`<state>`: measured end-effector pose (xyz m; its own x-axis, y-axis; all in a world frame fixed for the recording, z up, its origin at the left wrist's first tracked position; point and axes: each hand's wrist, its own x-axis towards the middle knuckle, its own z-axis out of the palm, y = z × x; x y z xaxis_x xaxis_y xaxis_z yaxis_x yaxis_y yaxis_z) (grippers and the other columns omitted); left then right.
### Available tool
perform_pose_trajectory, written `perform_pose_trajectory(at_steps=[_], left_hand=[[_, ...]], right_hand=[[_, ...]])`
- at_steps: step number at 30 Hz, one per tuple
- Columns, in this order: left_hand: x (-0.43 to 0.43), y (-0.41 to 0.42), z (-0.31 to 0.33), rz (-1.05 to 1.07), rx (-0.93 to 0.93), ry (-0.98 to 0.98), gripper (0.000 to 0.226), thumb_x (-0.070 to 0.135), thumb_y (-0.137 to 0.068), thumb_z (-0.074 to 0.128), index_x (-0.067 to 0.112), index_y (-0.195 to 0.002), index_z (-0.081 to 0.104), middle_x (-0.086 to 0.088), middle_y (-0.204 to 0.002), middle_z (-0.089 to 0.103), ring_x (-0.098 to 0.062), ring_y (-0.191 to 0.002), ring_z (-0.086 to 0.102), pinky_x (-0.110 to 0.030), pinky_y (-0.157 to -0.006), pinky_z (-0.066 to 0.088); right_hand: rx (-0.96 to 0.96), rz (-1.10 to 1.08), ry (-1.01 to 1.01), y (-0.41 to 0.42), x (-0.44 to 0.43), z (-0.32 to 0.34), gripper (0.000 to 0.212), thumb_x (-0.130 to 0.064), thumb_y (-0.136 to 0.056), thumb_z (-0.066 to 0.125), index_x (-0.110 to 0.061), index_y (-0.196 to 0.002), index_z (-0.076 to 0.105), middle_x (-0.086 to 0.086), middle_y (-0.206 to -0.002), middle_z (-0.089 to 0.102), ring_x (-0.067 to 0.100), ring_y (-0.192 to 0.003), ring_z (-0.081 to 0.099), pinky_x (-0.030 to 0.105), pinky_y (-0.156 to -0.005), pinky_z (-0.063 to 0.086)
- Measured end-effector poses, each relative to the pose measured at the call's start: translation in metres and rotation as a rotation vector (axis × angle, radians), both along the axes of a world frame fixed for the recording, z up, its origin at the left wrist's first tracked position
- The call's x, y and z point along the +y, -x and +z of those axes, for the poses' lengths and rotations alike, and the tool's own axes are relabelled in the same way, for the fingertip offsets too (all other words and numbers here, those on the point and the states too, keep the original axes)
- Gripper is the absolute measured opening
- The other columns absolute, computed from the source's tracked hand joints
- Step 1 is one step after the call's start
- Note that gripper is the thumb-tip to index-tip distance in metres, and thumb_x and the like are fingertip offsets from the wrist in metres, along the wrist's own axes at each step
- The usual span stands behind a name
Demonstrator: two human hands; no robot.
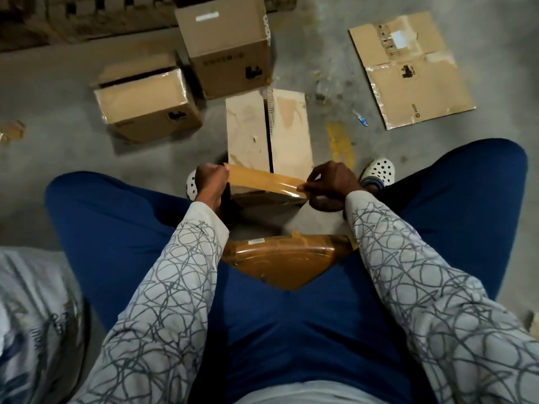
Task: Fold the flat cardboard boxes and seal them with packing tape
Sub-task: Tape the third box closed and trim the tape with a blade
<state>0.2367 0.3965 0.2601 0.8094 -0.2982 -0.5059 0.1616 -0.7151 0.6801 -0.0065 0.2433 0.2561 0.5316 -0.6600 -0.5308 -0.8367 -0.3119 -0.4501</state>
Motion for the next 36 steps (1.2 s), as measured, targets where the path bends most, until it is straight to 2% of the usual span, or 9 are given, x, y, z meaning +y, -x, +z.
perform_pose_trajectory(at_steps=[5,11,13,15,18,22,24,31,36], left_hand=[[-0.013,-0.007,0.010,-0.125,-0.239,-0.048,0.009,0.017,-0.090,0.056,0.015,-0.083,0.061,-0.005,-0.092,0.064,-0.023,-0.086,0.057,-0.026,-0.074,0.040],[-0.003,0.004,0.006,-0.095,-0.086,-0.088,0.011,0.017,-0.081,0.059,0.009,-0.077,0.065,-0.014,-0.097,0.072,-0.030,-0.090,0.067,-0.037,-0.081,0.054],[-0.001,0.005,0.003,-0.058,-0.019,-0.053,0.010,0.014,-0.080,0.057,0.010,-0.072,0.063,-0.012,-0.088,0.070,-0.028,-0.085,0.067,-0.035,-0.074,0.055],[-0.001,0.004,-0.001,-0.011,0.073,-0.014,0.014,0.011,-0.081,0.058,0.003,-0.086,0.069,-0.011,-0.085,0.069,-0.026,-0.082,0.067,-0.029,-0.063,0.048],[-0.005,0.001,-0.009,0.011,0.114,0.033,0.023,0.010,-0.082,0.063,-0.002,-0.100,0.070,-0.007,-0.079,0.066,-0.016,-0.067,0.061,-0.026,-0.063,0.042],[-0.015,-0.002,-0.004,0.027,0.079,0.106,0.007,0.008,-0.086,0.062,0.008,-0.079,0.065,0.003,-0.065,0.051,-0.009,-0.056,0.044,-0.024,-0.057,0.038],[-0.020,-0.007,-0.002,0.006,0.088,0.127,0.022,0.008,-0.087,0.062,0.014,-0.068,0.054,0.003,-0.065,0.050,-0.011,-0.055,0.043,-0.020,-0.051,0.035],[-0.020,-0.015,-0.022,0.071,0.503,0.183,0.024,-0.002,-0.097,0.050,0.016,-0.083,0.057,0.001,-0.072,0.048,-0.008,-0.058,0.036,-0.017,-0.038,0.028],[-0.013,-0.001,-0.035,-0.119,0.490,-0.010,0.008,0.002,-0.093,0.055,0.007,-0.092,0.061,-0.006,-0.077,0.057,-0.012,-0.058,0.045,-0.021,-0.041,0.033]], right_hand=[[-0.063,0.015,-0.072,-0.006,0.007,0.001,0.033,-0.055,-0.074,0.081,-0.024,-0.083,0.075,-0.003,-0.085,0.066,0.019,-0.088,0.063,0.028,-0.072,0.043],[0.091,0.026,-0.155,-0.008,0.018,-0.005,0.042,-0.060,-0.074,0.078,-0.021,-0.088,0.076,0.001,-0.088,0.070,0.021,-0.090,0.064,0.029,-0.074,0.047],[0.074,-0.051,-0.172,-0.008,0.017,-0.003,0.043,-0.059,-0.075,0.079,-0.018,-0.089,0.076,0.003,-0.093,0.072,0.023,-0.093,0.065,0.030,-0.078,0.048],[0.061,-0.126,-0.177,-0.005,0.016,-0.001,0.041,-0.056,-0.077,0.078,-0.018,-0.089,0.075,0.004,-0.095,0.072,0.024,-0.094,0.065,0.030,-0.081,0.049],[0.025,-0.209,-0.216,-0.001,0.020,-0.005,0.038,-0.055,-0.075,0.081,-0.019,-0.085,0.074,0.003,-0.093,0.073,0.022,-0.091,0.065,0.031,-0.081,0.051],[-0.105,-0.293,-0.334,0.002,0.026,-0.006,0.041,-0.058,-0.071,0.082,-0.019,-0.074,0.070,0.001,-0.079,0.070,0.020,-0.082,0.064,0.030,-0.072,0.047],[-0.169,-0.346,-0.376,0.002,0.028,-0.003,0.044,-0.059,-0.072,0.081,-0.018,-0.069,0.066,0.000,-0.072,0.065,0.017,-0.073,0.059,0.029,-0.068,0.044],[-0.382,-0.650,-0.639,-0.004,0.029,0.003,0.036,-0.036,-0.079,0.084,-0.013,-0.089,0.058,0.005,-0.072,0.062,0.004,-0.041,0.054,0.017,-0.040,0.041],[-0.371,-0.639,-0.658,-0.008,0.031,-0.005,0.042,-0.034,-0.073,0.089,-0.011,-0.095,0.061,0.014,-0.091,0.068,0.018,-0.070,0.065,0.021,-0.050,0.051]])
